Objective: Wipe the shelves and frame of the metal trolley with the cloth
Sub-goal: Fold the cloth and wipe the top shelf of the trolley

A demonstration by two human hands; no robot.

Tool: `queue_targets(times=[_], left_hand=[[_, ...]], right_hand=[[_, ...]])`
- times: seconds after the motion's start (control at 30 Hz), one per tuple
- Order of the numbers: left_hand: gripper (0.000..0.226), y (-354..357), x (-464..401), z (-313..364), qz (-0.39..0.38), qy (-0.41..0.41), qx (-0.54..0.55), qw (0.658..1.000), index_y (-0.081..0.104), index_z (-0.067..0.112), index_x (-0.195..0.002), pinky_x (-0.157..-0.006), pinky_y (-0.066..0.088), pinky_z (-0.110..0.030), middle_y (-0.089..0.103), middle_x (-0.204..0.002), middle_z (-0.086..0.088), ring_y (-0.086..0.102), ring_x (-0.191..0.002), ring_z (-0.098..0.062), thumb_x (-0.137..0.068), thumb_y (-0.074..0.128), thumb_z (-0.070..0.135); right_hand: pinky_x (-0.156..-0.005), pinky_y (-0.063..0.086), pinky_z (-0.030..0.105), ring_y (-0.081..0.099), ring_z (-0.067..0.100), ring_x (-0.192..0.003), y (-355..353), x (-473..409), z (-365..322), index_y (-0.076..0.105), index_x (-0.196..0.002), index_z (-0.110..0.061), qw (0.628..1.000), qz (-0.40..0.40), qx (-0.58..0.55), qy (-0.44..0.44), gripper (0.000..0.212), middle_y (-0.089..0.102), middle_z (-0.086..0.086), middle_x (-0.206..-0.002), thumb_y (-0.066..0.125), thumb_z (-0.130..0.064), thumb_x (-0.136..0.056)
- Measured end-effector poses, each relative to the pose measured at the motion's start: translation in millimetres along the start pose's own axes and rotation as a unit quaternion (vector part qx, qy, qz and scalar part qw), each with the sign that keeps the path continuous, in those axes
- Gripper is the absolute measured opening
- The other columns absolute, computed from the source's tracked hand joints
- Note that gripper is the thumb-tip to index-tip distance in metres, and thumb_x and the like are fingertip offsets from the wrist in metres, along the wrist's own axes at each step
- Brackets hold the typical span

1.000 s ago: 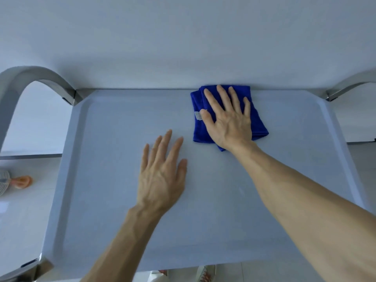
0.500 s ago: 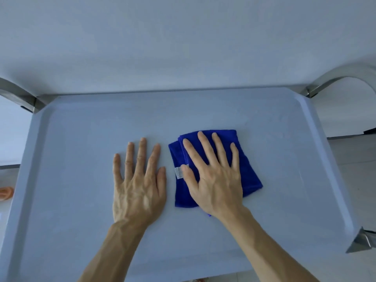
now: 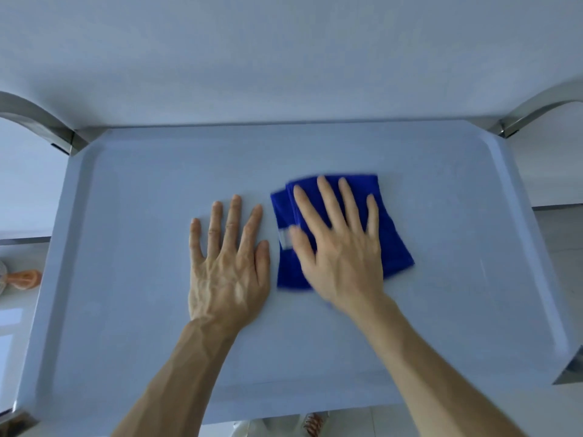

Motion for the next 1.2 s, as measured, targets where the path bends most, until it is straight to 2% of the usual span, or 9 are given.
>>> queue_targets(times=[0.1, 0.17, 0.33, 0.47, 0.6, 0.77, 0.97, 1.07, 1.2], left_hand=[[0.053, 0.3, 0.5, 0.1, -0.008, -0.004, 0.008, 1.000, 0.027, 0.025, -0.154, -0.122, 0.007, -0.053, 0.020, -0.164, -0.004, 0.012, -0.153, -0.026, -0.103, 0.023, 0.039], [0.054, 0.0, 0.5, 0.7, -0.014, -0.006, 0.008, 1.000, 0.026, 0.025, -0.155, -0.122, 0.007, -0.053, 0.019, -0.165, -0.003, 0.010, -0.153, -0.026, -0.103, 0.022, 0.039], [0.054, -2.8, 1.4, 1.6, -0.014, -0.008, 0.017, 1.000, 0.028, 0.025, -0.155, -0.123, 0.004, -0.051, 0.019, -0.165, -0.003, 0.011, -0.153, -0.025, -0.103, 0.021, 0.040], [0.052, -1.4, 1.9, -0.5, -0.013, -0.009, 0.023, 1.000, 0.023, 0.028, -0.155, -0.123, 0.001, -0.050, 0.016, -0.166, -0.001, 0.007, -0.153, -0.024, -0.104, 0.018, 0.040], [0.052, -0.9, 1.4, -1.5, -0.011, -0.010, 0.028, 0.999, 0.021, 0.029, -0.155, -0.123, 0.000, -0.050, 0.015, -0.166, -0.001, 0.006, -0.154, -0.024, -0.104, 0.017, 0.041], [0.052, -3.2, 2.0, -0.8, -0.009, -0.009, 0.024, 1.000, 0.022, 0.028, -0.154, -0.123, 0.000, -0.050, 0.017, -0.165, -0.002, 0.007, -0.153, -0.025, -0.104, 0.018, 0.040], [0.052, -4.2, 1.5, 1.5, -0.013, -0.007, 0.026, 1.000, 0.021, 0.028, -0.155, -0.123, -0.002, -0.049, 0.014, -0.166, -0.002, 0.006, -0.153, -0.024, -0.104, 0.018, 0.040], [0.052, -3.6, 2.5, 1.3, -0.009, -0.007, 0.027, 1.000, 0.022, 0.028, -0.155, -0.123, 0.000, -0.050, 0.015, -0.166, -0.002, 0.007, -0.153, -0.024, -0.104, 0.020, 0.040], [0.052, -4.4, 2.5, 1.8, 0.004, -0.007, 0.031, 0.999, 0.025, 0.028, -0.154, -0.123, 0.002, -0.050, 0.018, -0.165, -0.003, 0.010, -0.153, -0.025, -0.104, 0.024, 0.040]], right_hand=[[-0.120, 0.016, 0.062, 0.017, 0.027, -0.154, 1.4, 82.3, -8.2, 0.026, -0.157, -0.037, 0.999, -0.029, -0.001, -0.027, 0.056, 0.022, 0.000, -0.167, 0.029, -0.056, -0.104], [-0.119, 0.018, 0.063, 0.017, 0.027, -0.154, 3.1, 101.4, -8.5, 0.025, -0.157, -0.038, 0.998, -0.050, 0.004, -0.036, 0.057, 0.023, 0.000, -0.166, 0.029, -0.056, -0.104], [-0.120, 0.016, 0.060, 0.028, 0.028, -0.151, -3.1, 22.0, 1.6, 0.038, -0.152, -0.040, 1.000, -0.023, -0.004, -0.018, 0.053, 0.034, 0.000, -0.162, 0.036, -0.054, -0.101], [-0.121, 0.010, 0.060, 0.018, 0.028, -0.154, 2.4, -25.6, 11.3, 0.029, -0.155, -0.040, 0.999, -0.034, 0.001, 0.024, 0.056, 0.026, 0.000, -0.165, 0.031, -0.055, -0.102], [-0.121, 0.012, 0.060, 0.020, 0.028, -0.153, -3.9, 37.7, 6.7, 0.030, -0.156, -0.037, 1.000, -0.020, 0.005, 0.022, 0.055, 0.027, 0.002, -0.165, 0.029, -0.054, -0.104], [-0.119, 0.018, 0.064, 0.019, 0.030, -0.153, -6.1, 153.5, -10.4, 0.027, -0.157, -0.036, 0.997, -0.074, 0.017, -0.010, 0.056, 0.023, 0.001, -0.166, 0.026, -0.056, -0.104], [-0.118, 0.020, 0.064, 0.026, 0.032, -0.151, -11.4, 162.3, -13.9, 0.033, -0.155, -0.035, 0.996, -0.087, 0.007, -0.013, 0.055, 0.030, 0.004, -0.164, 0.029, -0.054, -0.104], [-0.118, 0.021, 0.061, 0.024, 0.027, -0.152, -14.4, 163.3, 2.3, 0.034, -0.154, -0.038, 0.996, -0.076, -0.004, -0.037, 0.054, 0.030, 0.000, -0.164, 0.033, -0.054, -0.103], [-0.121, 0.019, 0.057, 0.026, 0.025, -0.152, -23.4, 165.1, 73.9, 0.031, -0.155, -0.040, 0.997, -0.062, 0.032, -0.019, 0.054, 0.030, -0.002, -0.164, 0.029, -0.055, -0.103]])
Point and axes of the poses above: each hand's wrist, its own x-axis away from the middle knuckle, its own y-axis out of the palm, z = x × y, the point moved 8 cm from there along -x, towards the middle knuckle
